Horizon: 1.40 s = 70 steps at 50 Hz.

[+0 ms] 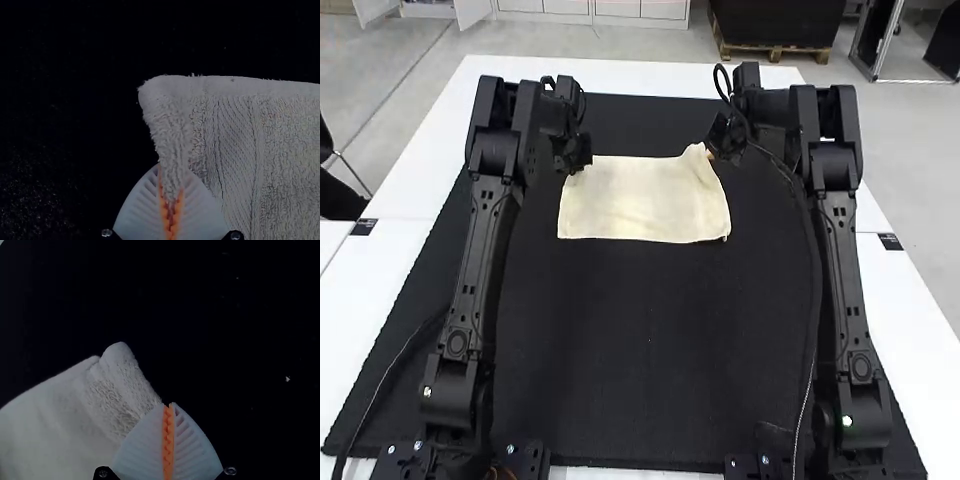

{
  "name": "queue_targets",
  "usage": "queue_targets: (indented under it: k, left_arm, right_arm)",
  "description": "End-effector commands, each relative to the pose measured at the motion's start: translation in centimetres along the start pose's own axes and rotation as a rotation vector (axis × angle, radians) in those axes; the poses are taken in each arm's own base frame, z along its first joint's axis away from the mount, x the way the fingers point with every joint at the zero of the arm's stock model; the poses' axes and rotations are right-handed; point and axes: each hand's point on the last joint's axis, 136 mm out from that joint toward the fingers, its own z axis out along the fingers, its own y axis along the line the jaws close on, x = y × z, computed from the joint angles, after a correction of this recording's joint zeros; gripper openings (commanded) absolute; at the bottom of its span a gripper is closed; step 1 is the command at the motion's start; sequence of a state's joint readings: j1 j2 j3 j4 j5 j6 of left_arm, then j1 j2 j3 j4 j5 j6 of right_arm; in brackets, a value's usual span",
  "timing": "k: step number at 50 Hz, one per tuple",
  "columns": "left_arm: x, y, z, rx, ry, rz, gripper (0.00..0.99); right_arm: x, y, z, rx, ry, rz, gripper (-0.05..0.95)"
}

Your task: Fold the towel.

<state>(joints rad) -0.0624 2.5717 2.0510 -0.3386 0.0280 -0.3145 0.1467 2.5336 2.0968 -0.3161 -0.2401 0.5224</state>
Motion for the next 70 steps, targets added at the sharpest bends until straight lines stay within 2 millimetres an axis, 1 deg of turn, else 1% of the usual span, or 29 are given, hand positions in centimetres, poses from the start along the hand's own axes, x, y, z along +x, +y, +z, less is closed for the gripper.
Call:
queue_targets:
  k: [1,5,11,22,27,34,45,54,65,70]
  left_arm:
    - [-2.9,-2.3,-3.1,0.051,-0.057,0.013,0.018]
    - [-3.4,-2.4,-3.7,0.056,-0.069,0.011,0.018]
    - [-4.2,-1.9,-4.3,0.053,-0.082,0.003,0.018]
    - [-5.4,0.1,-5.3,0.033,-0.105,-0.022,0.018]
    - [-5.6,1.2,-5.5,0.021,-0.105,-0.034,0.018]
    - [-5.4,1.7,-5.8,0.014,-0.101,-0.04,0.018]
    - [-5.3,1.0,-6.2,0.024,-0.1,-0.035,0.018]
    - [-5.4,-0.1,-6.6,0.038,-0.104,-0.022,0.018]
    - [-5.4,-1.7,-8.0,0.074,-0.104,-0.008,0.018]
    - [-5.7,-2.1,-8.9,0.085,-0.106,-0.006,0.018]
  right_arm:
    - [-1.8,2.8,-3.0,-0.045,-0.047,-0.029,-0.01]
    - [-2.0,2.7,-3.3,-0.044,-0.05,-0.028,-0.01]
    - [-2.4,2.3,-3.6,-0.037,-0.058,-0.025,-0.01]
    - [-3.0,1.4,-4.0,-0.022,-0.07,-0.016,-0.01]
    - [-3.3,1.0,-4.2,-0.014,-0.078,-0.012,-0.01]
    - [-3.8,0.9,-4.6,-0.01,-0.093,-0.013,-0.01]
    - [-4.3,0.9,-5.1,-0.01,-0.105,-0.013,-0.01]
    - [-4.6,1.1,-5.6,-0.013,-0.114,-0.018,-0.01]
    - [-4.7,0.8,-6.3,-0.008,-0.115,-0.016,-0.01]
    - [-4.8,0.7,-6.7,-0.006,-0.117,-0.014,-0.01]
